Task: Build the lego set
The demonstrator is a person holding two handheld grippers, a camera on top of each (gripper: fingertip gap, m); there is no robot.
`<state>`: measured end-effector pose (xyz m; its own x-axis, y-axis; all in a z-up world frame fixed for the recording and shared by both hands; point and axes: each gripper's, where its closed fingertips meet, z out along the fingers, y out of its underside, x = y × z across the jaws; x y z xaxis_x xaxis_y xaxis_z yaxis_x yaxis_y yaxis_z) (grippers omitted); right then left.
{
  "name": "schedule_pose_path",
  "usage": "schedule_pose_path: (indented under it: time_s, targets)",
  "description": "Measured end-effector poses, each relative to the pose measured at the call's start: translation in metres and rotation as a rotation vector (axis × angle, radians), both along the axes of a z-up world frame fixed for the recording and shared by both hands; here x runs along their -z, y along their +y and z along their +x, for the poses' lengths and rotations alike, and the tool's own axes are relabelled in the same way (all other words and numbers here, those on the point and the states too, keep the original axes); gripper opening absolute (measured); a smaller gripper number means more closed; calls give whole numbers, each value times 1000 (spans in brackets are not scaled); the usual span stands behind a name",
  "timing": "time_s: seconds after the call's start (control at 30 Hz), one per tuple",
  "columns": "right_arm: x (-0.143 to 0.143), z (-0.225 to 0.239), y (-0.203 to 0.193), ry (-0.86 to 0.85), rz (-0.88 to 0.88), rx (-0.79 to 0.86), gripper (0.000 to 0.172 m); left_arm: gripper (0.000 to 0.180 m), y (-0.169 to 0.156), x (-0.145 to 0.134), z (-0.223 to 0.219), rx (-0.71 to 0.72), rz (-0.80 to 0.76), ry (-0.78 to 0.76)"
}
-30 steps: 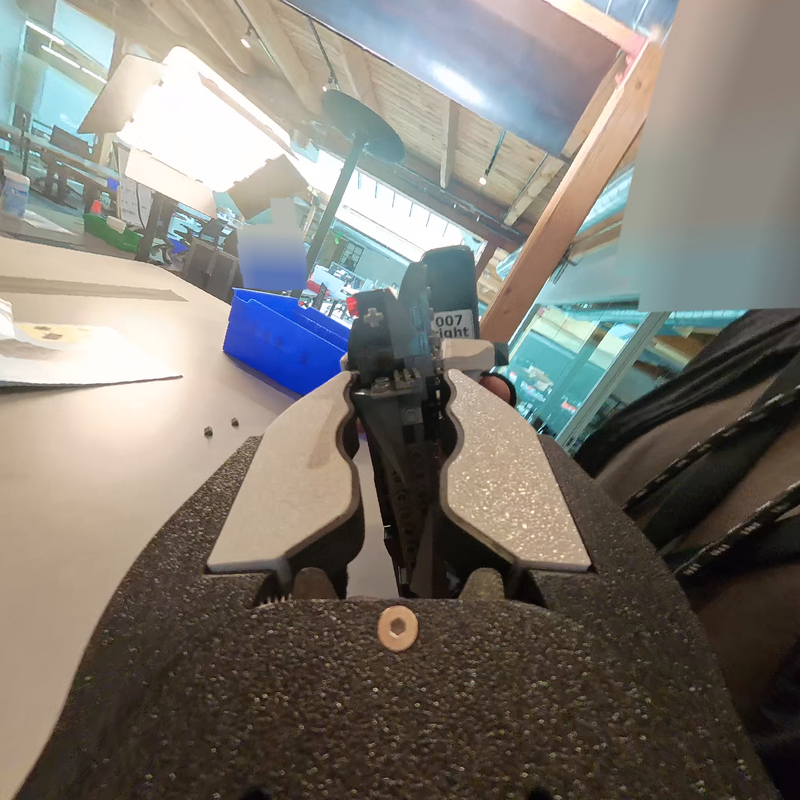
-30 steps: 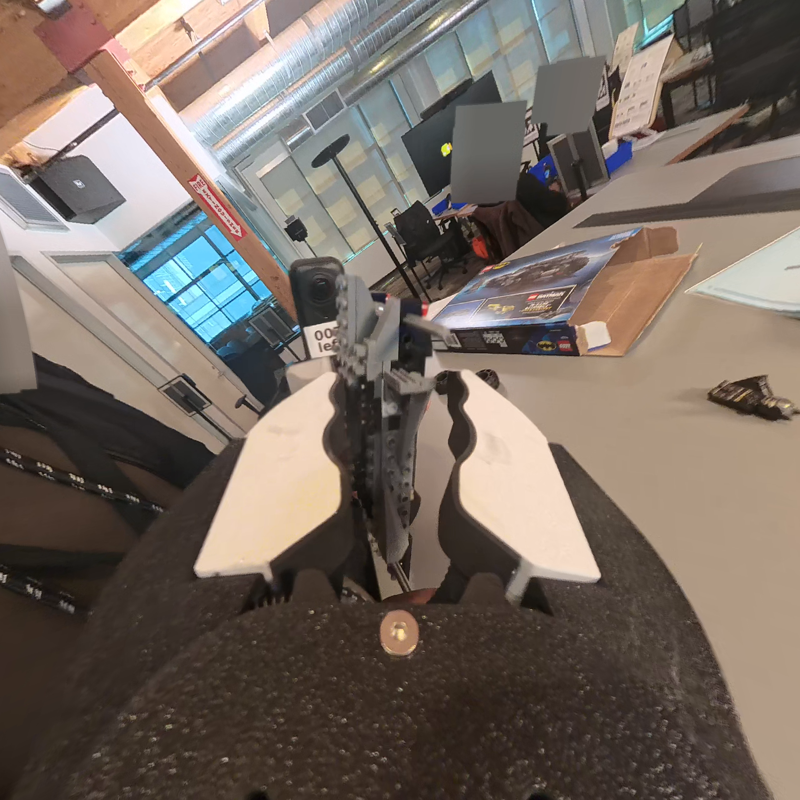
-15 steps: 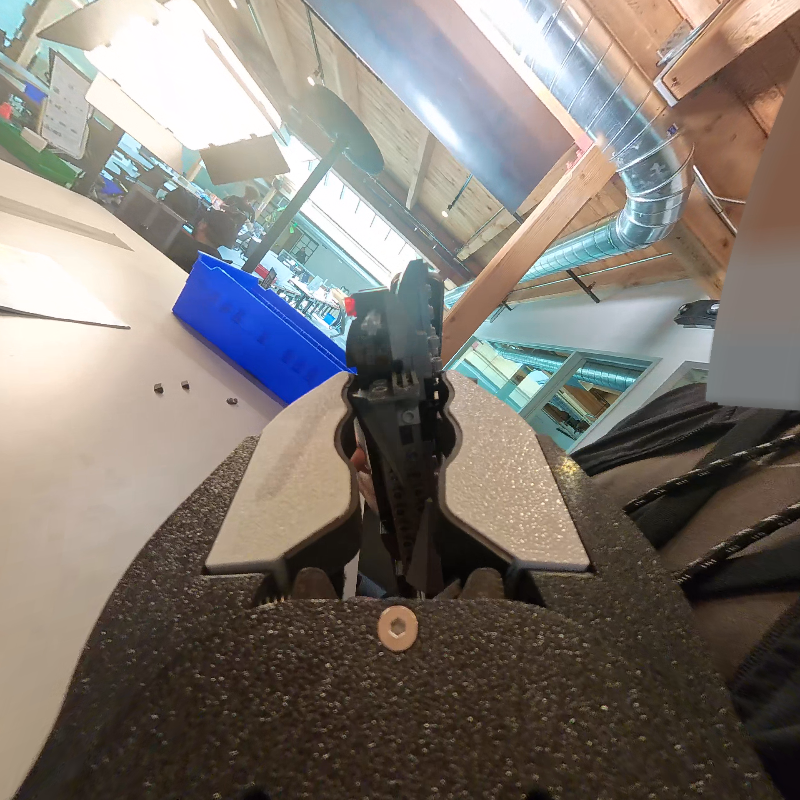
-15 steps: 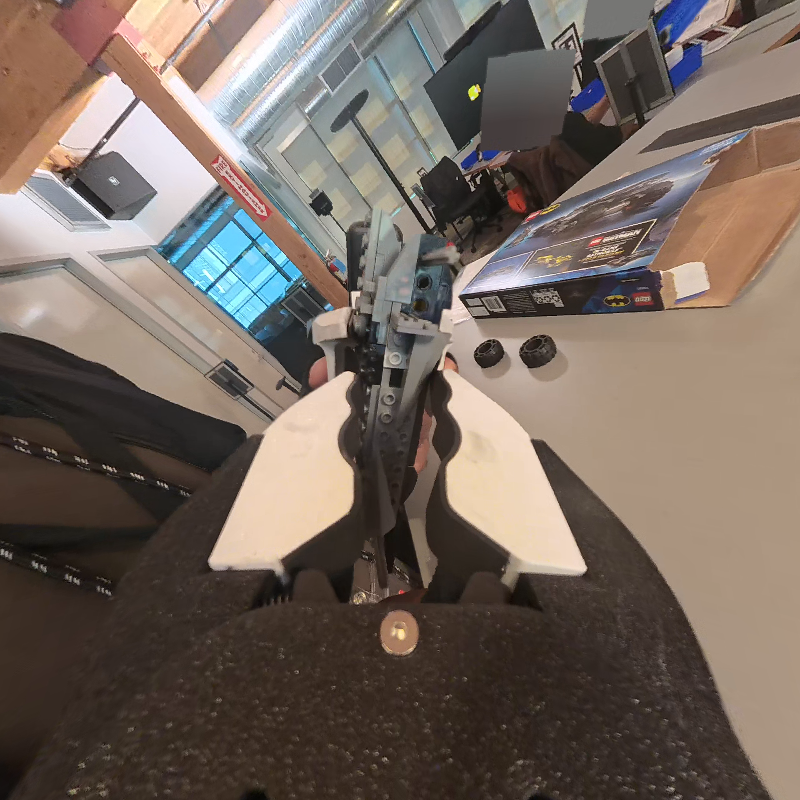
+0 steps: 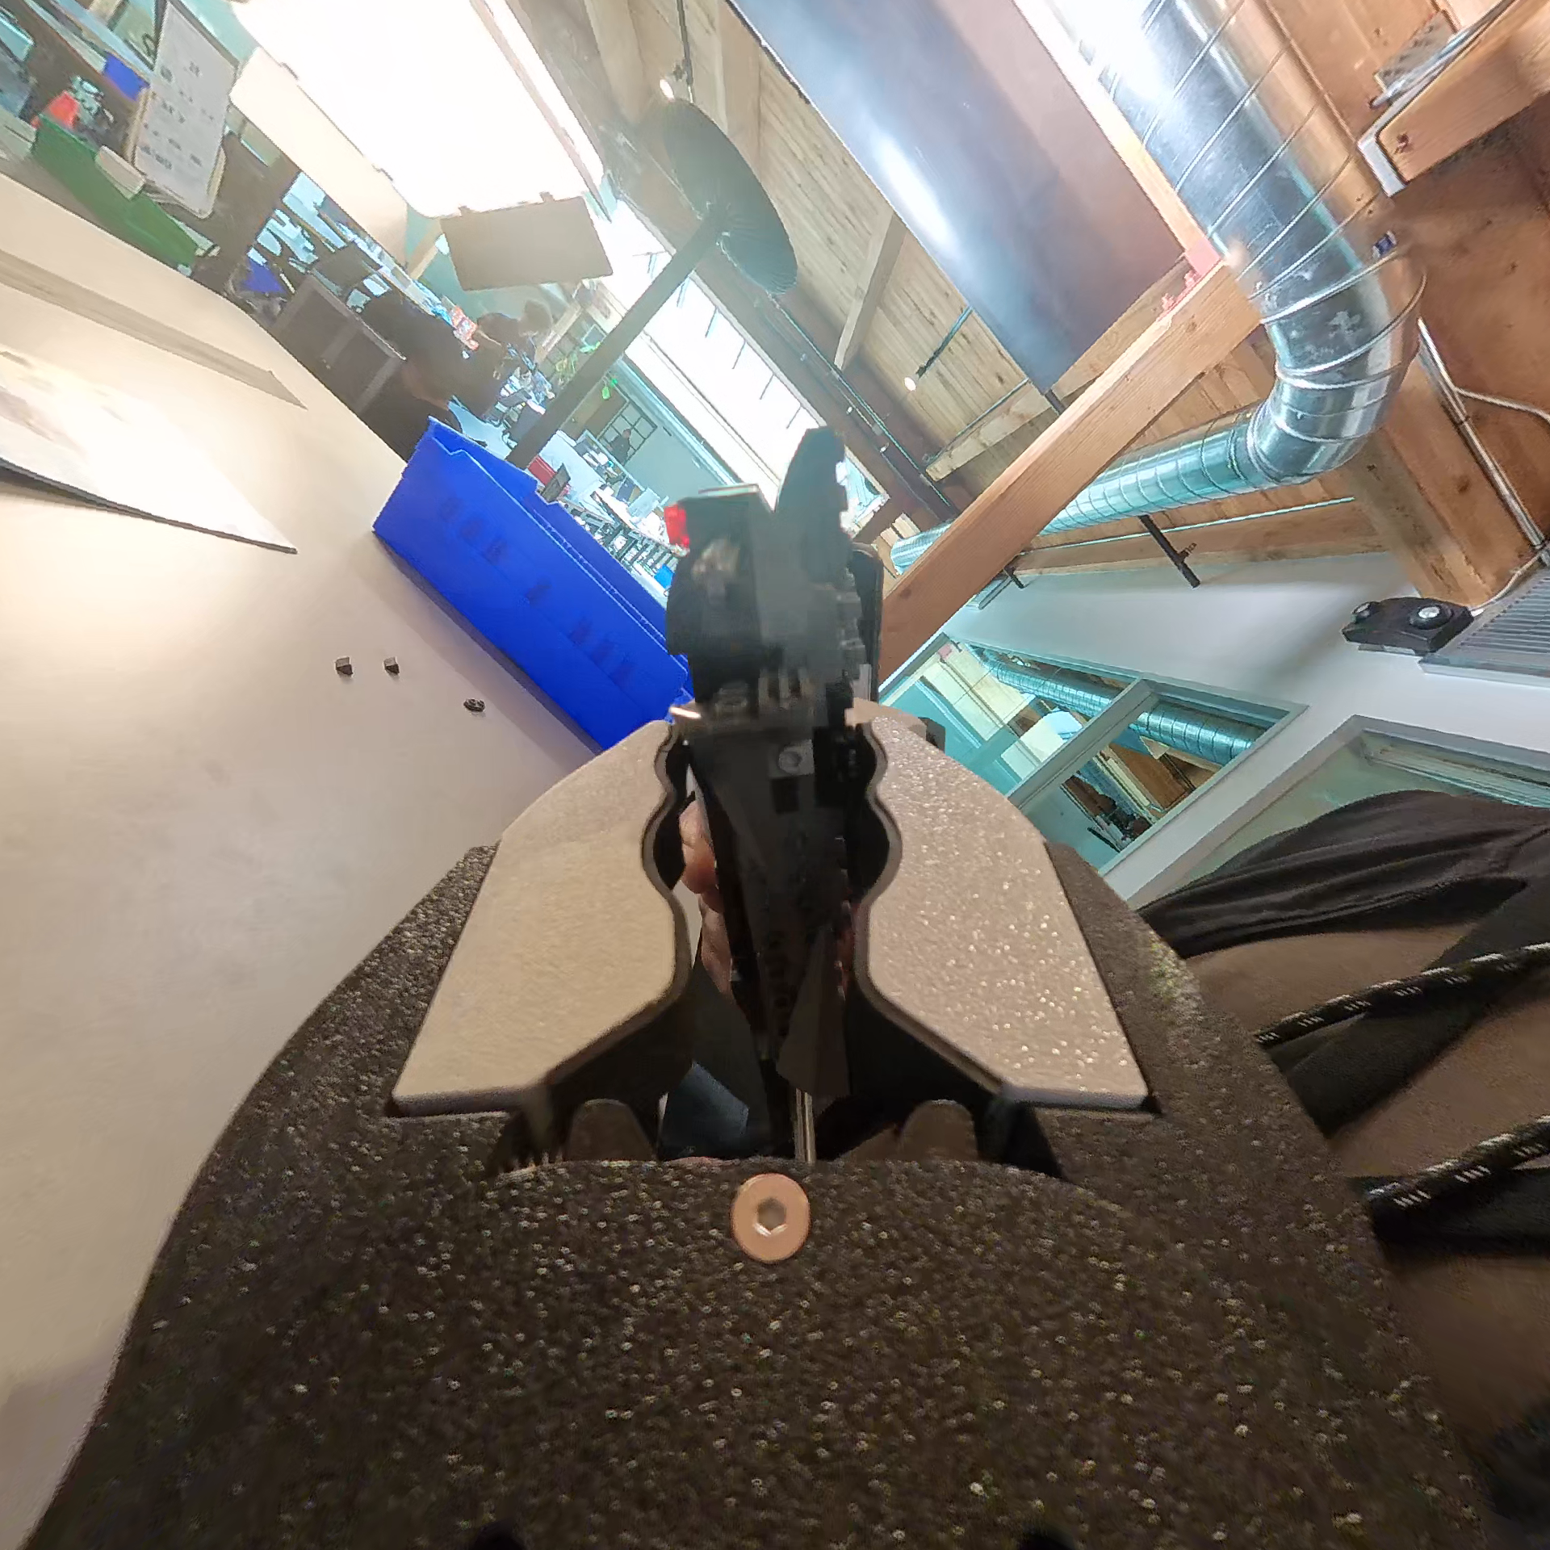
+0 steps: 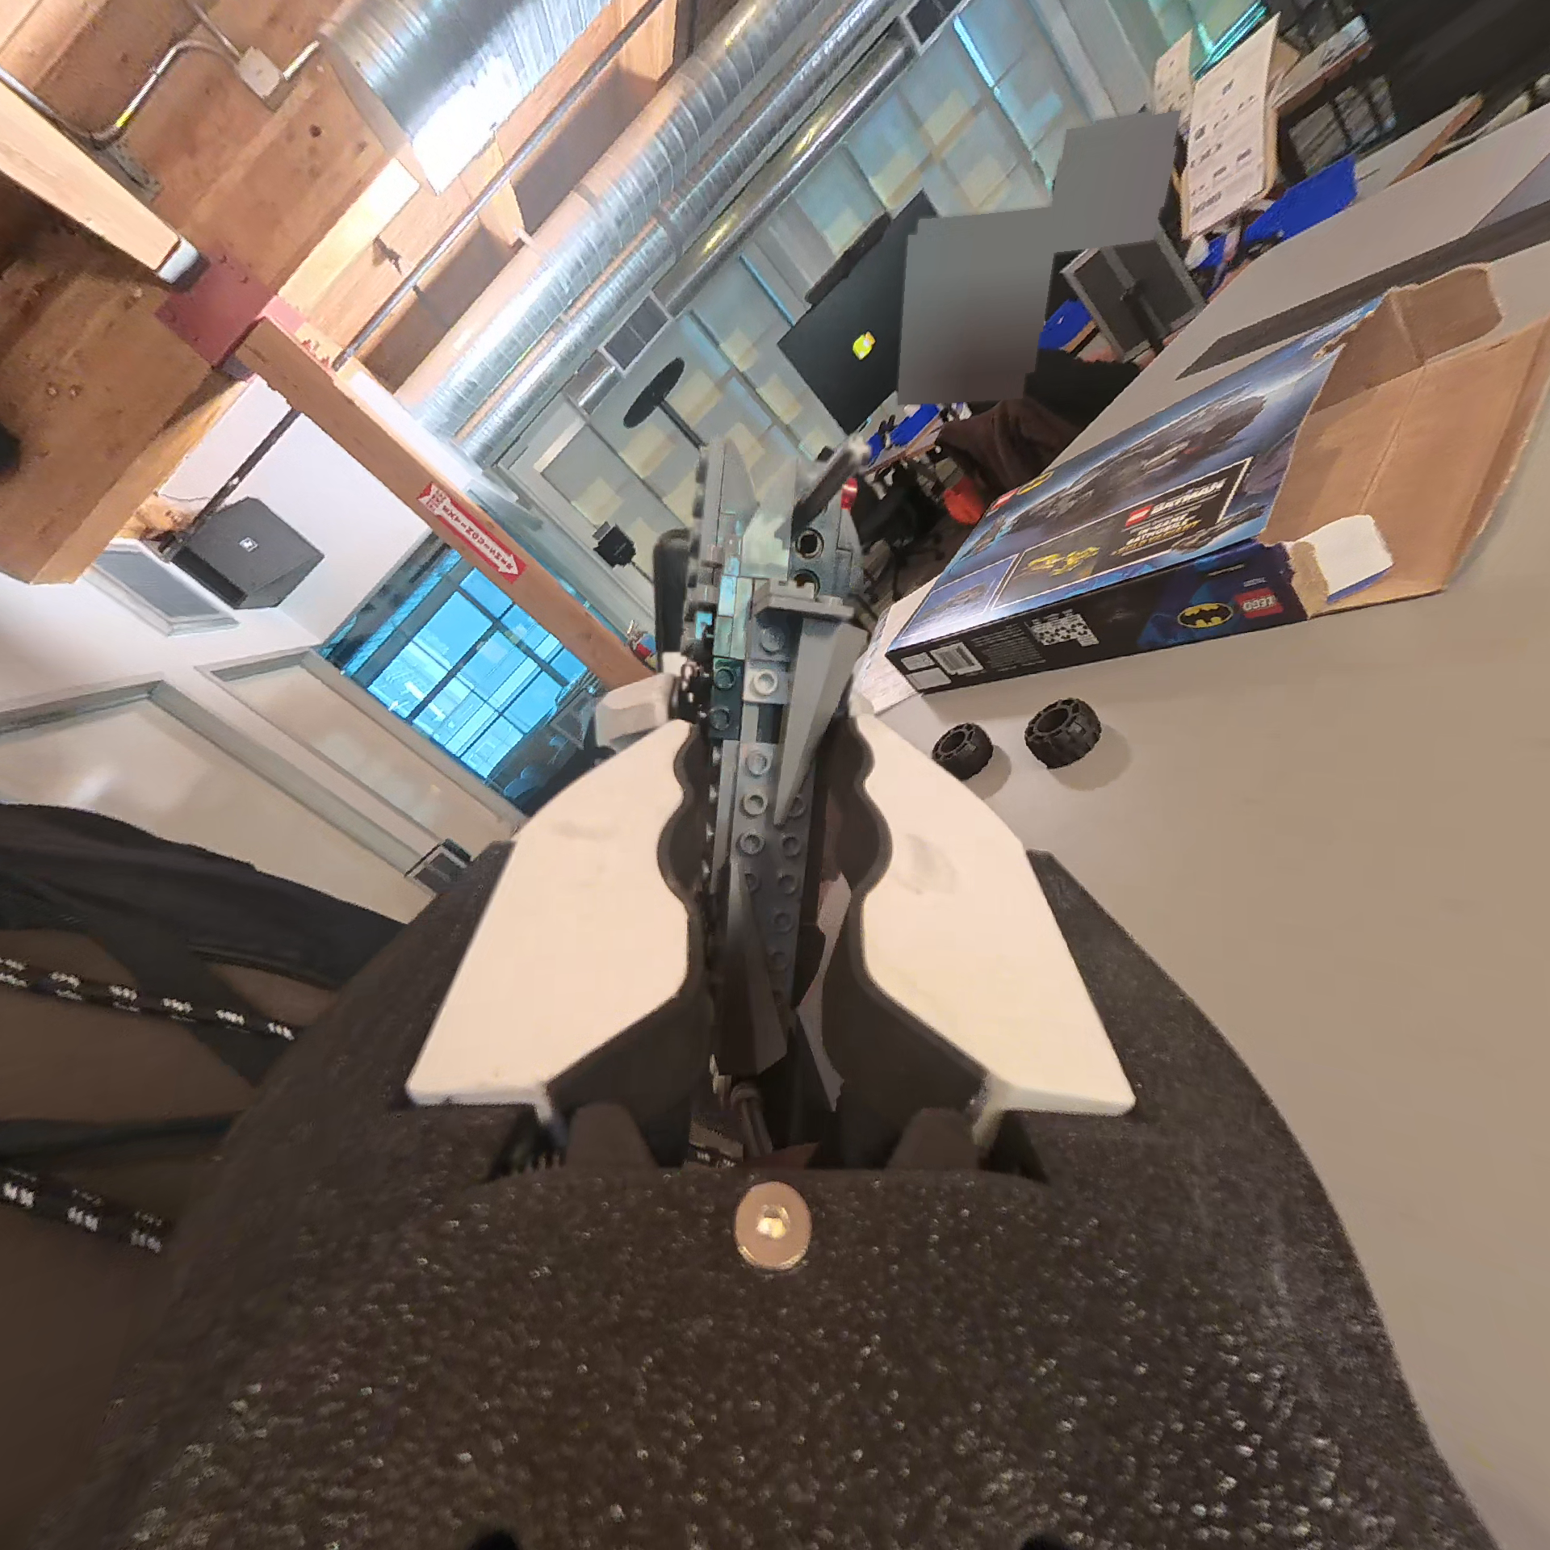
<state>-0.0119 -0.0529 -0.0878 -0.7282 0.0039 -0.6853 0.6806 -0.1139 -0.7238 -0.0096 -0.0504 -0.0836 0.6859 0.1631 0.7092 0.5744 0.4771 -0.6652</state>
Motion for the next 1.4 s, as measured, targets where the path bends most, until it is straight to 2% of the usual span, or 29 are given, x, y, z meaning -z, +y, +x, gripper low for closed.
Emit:
schedule_pose_path:
  time_s: [0.33, 0.5, 0.63, 0.77, 0.87, 1.0, 1.13, 1.3, 1.4]
  targets:
    - [5, -7, 10, 4, 6, 65, 29, 36, 10, 6, -7, -11, 26, -22]
    - [17, -17, 23, 2, 63, 75, 30, 35, 23, 17, -18, 8, 45, -100]
    - [23, -32, 44, 11, 95, 73, 40, 35, 38, 27, -33, 26, 129, -190]
    - [33, -58, 80, 21, 159, 101, 43, 35, 51, 40, -51, 3, 173, -291]
    - [53, -82, 116, 72, 295, 156, 43, 35, 60, 48, -61, -14, 160, -315]
    - [87, -125, 182, 154, 562, 297, 43, 35, 69, 55, -71, -36, 149, -337]
    - [129, -153, 235, 171, 847, 362, 42, 35, 80, 67, -76, -49, 79, -346]
    - [158, -162, 261, 200, 1047, 419, 39, 35, 90, 73, -81, -63, 77, -358]
    - [160, -170, 261, 209, 1026, 445, 38, 35, 97, 74, -82, -66, 72, -357]
